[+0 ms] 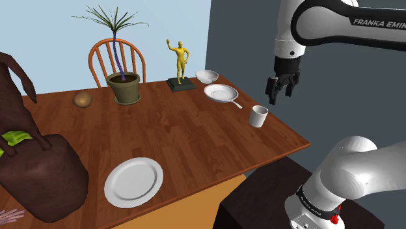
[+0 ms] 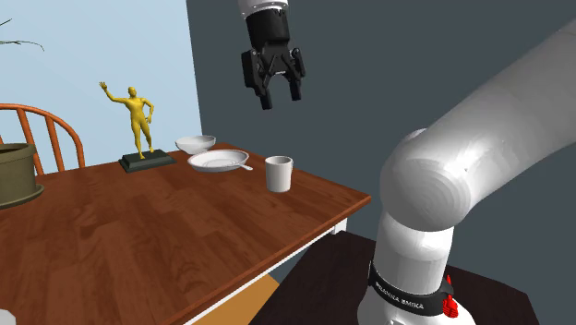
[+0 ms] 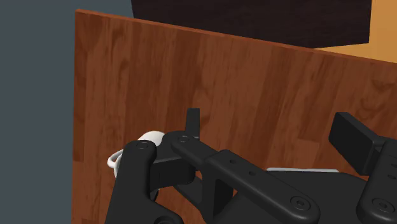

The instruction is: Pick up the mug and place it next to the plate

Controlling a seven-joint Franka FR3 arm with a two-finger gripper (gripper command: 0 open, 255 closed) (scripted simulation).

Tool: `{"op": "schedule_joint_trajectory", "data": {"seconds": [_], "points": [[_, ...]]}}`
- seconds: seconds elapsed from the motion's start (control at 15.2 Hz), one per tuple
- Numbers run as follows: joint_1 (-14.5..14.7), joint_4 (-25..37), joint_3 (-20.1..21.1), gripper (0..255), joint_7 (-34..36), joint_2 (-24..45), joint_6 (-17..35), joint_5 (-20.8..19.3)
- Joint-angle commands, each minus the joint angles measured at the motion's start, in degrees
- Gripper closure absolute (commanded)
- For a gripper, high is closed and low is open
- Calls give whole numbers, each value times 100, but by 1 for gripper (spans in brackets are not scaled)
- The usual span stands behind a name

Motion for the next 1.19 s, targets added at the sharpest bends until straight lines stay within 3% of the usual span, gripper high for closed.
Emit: {"op": "schedule_joint_trajectory", "data": {"seconds": [0.0,0.59,1.12], "points": [[0,0,0,0,0,0,0,0],[-245,-639,-710,0,-582,866,1833,-380],[-402,-627,-1313,0,-1134,2198,3432,-467]]}}
